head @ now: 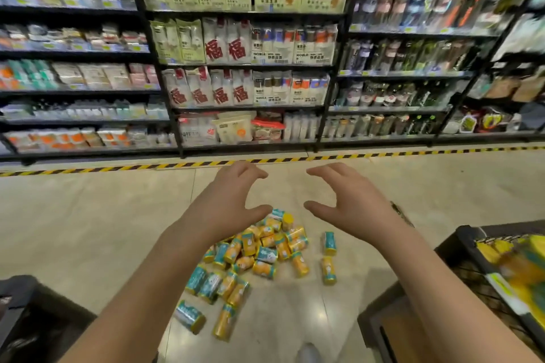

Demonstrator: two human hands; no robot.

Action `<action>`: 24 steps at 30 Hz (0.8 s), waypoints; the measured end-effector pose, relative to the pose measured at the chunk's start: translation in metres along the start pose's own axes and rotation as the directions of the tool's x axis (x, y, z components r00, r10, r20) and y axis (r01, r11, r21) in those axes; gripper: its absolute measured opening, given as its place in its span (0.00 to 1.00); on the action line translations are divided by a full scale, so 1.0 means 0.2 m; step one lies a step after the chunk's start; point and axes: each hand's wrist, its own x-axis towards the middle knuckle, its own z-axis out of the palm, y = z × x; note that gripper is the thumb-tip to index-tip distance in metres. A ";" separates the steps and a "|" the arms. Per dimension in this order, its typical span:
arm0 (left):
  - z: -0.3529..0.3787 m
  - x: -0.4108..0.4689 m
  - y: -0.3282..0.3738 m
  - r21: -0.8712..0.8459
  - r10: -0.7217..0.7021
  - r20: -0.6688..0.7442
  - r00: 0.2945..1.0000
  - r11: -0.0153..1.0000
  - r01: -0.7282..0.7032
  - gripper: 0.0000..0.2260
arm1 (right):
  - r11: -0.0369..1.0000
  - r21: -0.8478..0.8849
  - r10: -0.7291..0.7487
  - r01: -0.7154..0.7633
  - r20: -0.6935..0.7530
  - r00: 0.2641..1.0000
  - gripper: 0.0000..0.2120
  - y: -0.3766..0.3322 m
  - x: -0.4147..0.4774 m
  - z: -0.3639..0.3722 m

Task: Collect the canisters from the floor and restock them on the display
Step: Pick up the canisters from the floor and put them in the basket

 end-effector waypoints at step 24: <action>1.20 1.51 -0.03 -0.137 -0.033 0.329 0.944 0.987 0.082 0.26 | 0.974 -0.057 0.227 -0.220 0.224 0.948 0.30 1.48 0.79 0.47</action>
